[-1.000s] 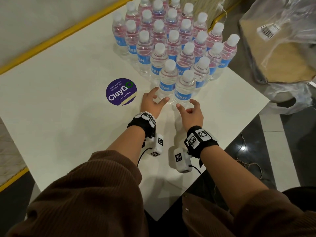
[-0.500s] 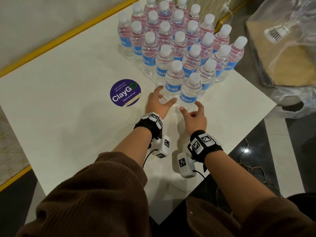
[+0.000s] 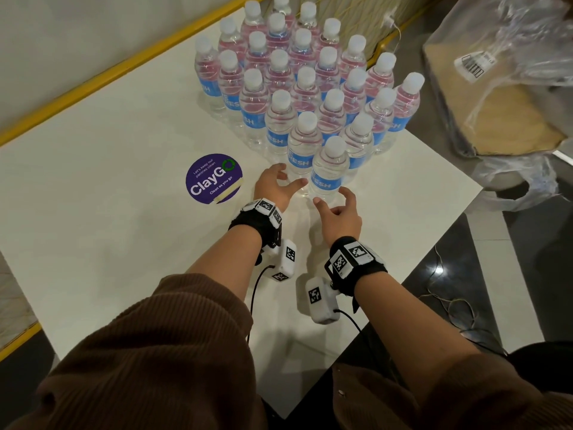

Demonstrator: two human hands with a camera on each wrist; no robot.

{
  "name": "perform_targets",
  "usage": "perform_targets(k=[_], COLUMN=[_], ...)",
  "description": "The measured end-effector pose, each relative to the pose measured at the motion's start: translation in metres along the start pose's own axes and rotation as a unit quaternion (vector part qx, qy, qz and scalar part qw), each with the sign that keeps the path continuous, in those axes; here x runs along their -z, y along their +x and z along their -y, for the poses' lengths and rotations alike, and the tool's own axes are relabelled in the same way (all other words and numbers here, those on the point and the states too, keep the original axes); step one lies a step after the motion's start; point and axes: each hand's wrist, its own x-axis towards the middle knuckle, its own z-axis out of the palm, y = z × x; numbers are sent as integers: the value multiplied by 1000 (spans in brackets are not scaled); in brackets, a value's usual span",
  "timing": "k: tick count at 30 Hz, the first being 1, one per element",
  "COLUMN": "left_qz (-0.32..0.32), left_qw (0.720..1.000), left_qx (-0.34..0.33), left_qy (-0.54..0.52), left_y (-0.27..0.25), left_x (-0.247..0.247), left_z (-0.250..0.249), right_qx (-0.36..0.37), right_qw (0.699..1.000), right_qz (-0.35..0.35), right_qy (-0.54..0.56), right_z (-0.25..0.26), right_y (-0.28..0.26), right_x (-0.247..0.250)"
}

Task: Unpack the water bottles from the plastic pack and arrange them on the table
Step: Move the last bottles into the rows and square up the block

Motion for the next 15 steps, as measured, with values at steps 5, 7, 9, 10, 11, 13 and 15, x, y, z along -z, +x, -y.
perform_targets(k=[5, 7, 9, 10, 11, 13, 15], left_qz=[-3, -32, -88, -117, -139, -152, -130], left_qw=[1000, 999, 994, 988, 979, 961, 949], left_qx=[14, -2, -54, -94, -137, -221, -283], left_qy=[-14, -13, -34, -45, -55, -63, -58], left_y=[-7, -13, -24, -30, -35, -45, -53], left_x=[0, 5, 13, 18, 23, 32, 37], left_z=[-4, -8, -18, -26, -34, -54, -74], right_qx=[-6, -4, -4, -1, 7, 38, 83], right_qw=[1000, 1000, 1000, 1000, 1000, 997, 990], right_qz=[6, 17, 26, 22, 9, -28, -63], right_qy=[1, 5, 12, 18, 26, 57, 94], right_z=[3, 5, 9, 12, 17, 32, 54], right_y=[1, -1, -3, -4, -3, -1, 4], right_x=[0, 4, 12, 17, 22, 34, 46])
